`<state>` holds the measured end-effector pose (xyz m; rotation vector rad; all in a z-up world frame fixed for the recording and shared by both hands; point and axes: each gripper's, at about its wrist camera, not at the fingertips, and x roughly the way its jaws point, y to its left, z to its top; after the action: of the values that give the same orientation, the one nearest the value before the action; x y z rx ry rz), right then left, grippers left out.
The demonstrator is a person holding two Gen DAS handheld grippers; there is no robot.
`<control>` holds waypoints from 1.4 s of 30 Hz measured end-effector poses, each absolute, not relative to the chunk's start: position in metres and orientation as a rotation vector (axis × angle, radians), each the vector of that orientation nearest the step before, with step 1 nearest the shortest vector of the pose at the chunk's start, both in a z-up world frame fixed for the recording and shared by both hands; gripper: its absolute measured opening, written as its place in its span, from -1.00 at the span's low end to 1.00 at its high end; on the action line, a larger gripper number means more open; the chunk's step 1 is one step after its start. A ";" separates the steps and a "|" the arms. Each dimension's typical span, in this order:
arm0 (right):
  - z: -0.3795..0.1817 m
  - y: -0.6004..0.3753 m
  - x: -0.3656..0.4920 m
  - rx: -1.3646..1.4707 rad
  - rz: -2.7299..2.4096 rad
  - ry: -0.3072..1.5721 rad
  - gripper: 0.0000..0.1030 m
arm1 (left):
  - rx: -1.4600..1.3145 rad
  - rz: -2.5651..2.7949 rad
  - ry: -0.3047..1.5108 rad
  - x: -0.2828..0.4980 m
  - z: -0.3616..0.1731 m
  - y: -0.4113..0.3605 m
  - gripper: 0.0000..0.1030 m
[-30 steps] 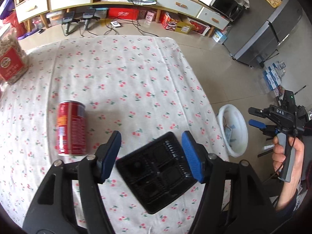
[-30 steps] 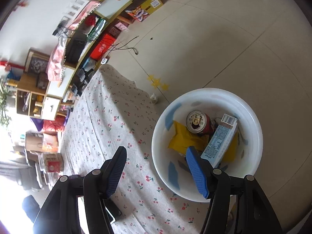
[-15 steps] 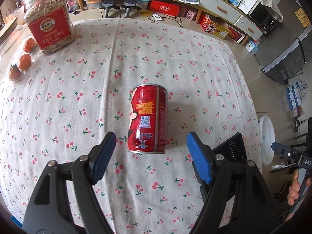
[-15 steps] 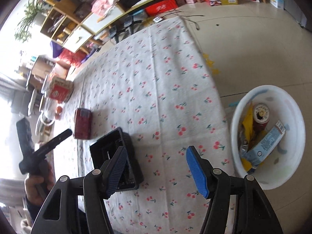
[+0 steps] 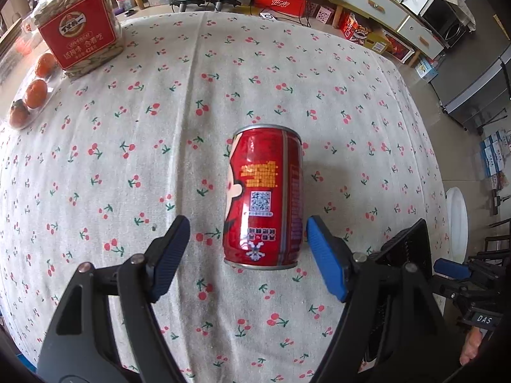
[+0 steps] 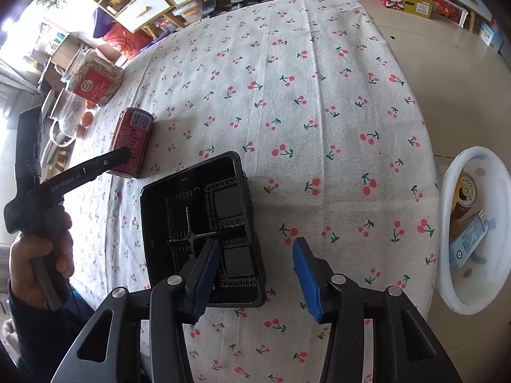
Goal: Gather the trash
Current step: 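Grasp the red soda can with the left tool while the right tool grasps the black tray, then carry the can and tray to the basin and open the left tool over it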
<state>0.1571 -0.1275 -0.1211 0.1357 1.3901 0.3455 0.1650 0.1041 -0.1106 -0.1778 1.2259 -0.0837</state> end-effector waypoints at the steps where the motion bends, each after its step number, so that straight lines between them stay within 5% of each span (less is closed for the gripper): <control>1: -0.122 -0.127 0.157 0.133 0.344 1.393 -0.18 | -0.177 -0.083 1.225 0.165 -0.111 0.104 0.47; 7: -0.124 -0.127 0.158 0.104 0.337 1.397 -0.32 | -0.160 -0.077 1.231 0.169 -0.116 0.102 0.47; 9: -0.127 -0.123 0.159 0.092 0.335 1.403 -0.38 | -0.144 -0.075 1.226 0.170 -0.118 0.098 0.33; 10: -0.129 -0.121 0.159 0.085 0.337 1.407 -0.45 | -0.137 -0.082 1.227 0.170 -0.119 0.096 0.09; 16: -0.135 -0.114 0.157 0.047 0.336 1.414 -0.83 | -0.139 -0.085 1.211 0.168 -0.114 0.095 0.07; 42: -0.068 -0.216 0.162 0.315 0.187 1.201 -0.89 | -0.158 -0.279 1.097 0.141 -0.073 0.035 0.05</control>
<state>0.1615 -0.2161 -0.0680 0.3149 1.2011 0.1874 0.1410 0.0349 -0.0731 -0.1580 1.0970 -0.2789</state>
